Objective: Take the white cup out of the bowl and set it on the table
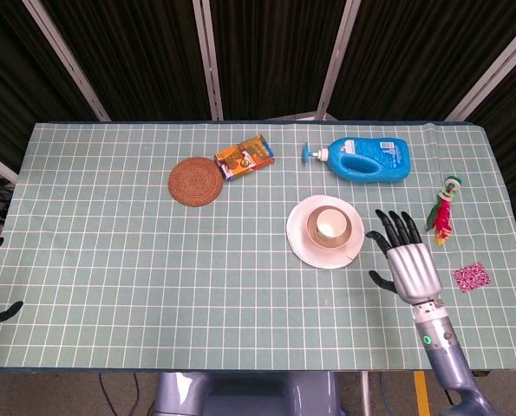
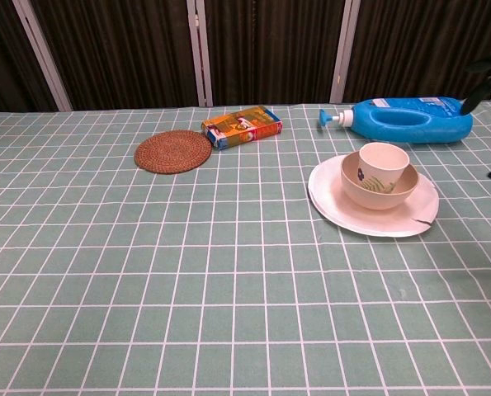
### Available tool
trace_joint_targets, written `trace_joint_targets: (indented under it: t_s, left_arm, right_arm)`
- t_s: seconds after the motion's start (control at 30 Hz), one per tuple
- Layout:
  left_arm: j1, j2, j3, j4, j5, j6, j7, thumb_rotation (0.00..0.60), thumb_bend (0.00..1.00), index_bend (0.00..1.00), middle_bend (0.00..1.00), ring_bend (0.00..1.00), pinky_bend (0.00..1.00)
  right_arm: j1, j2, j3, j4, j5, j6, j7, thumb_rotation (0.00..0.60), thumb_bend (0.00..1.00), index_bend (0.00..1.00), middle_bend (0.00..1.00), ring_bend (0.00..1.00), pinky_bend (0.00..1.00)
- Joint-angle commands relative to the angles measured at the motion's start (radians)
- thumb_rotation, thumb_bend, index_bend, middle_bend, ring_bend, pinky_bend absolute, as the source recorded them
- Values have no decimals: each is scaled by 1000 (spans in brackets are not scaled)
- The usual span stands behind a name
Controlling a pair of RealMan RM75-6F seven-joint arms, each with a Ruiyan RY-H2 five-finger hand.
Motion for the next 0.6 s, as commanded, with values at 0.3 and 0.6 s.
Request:
trace_joint_targets:
  t_s: [0.3,0.6]
  left_arm:
    - [-4,4,-3,7,-8,-11,-22,600,0,0,0,0,0]
    - [-5,7,-4,8,-10,-15,-33,600,0,0,0,0,0]
  right_arm:
    - [142,-178,82,175,197,-146,-94,600,199,458,129,0,0]
    - [182,-223,93,245,247,-166,-86,600,213,483,143,0,0]
